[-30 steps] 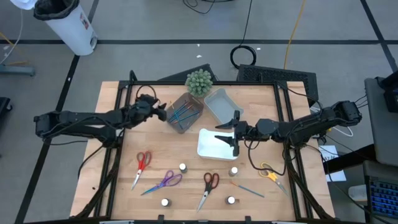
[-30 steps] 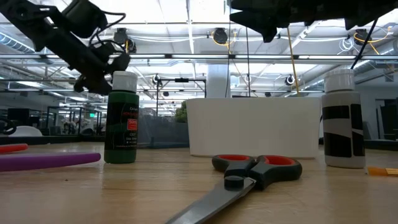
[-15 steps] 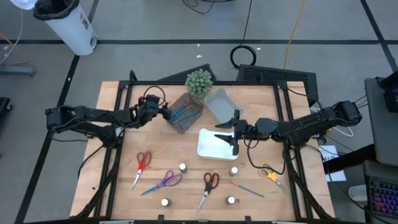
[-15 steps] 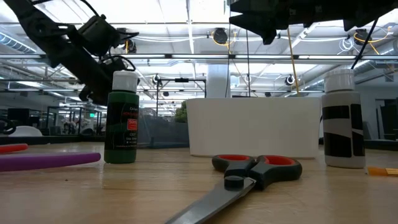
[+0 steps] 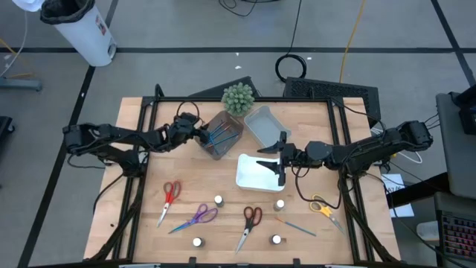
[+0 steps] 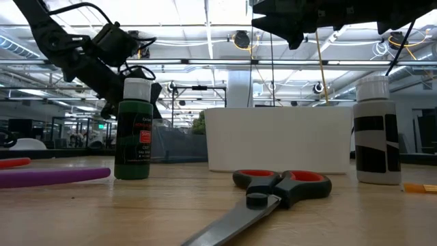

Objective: Pick & Place Paint Supplies
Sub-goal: Put the blue paint brush into the black bin

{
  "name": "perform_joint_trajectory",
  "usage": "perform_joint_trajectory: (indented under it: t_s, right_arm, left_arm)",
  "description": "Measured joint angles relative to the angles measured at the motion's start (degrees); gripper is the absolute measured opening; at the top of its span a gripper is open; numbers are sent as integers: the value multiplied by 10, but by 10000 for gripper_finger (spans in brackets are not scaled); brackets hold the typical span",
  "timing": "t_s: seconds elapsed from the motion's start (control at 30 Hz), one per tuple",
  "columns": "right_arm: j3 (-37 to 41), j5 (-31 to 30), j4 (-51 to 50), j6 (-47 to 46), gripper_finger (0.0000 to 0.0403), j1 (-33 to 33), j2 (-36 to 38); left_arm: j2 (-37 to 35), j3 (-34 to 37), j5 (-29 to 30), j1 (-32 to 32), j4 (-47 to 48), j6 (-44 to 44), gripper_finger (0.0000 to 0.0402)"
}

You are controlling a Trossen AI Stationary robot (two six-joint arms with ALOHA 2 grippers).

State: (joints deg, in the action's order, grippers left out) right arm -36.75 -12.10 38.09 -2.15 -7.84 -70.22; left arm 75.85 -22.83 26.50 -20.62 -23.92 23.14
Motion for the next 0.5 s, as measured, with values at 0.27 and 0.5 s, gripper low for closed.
perform_joint_trajectory:
  t_s: [0.27,0.5]
  right_arm:
    - [0,0,-2,4,169,0,0]
    - [0,0,-2,9,169,0,0]
  left_arm:
    - [-3,0,15,0,-20,13,257]
    - [-3,0,-119,0,-99,41,257]
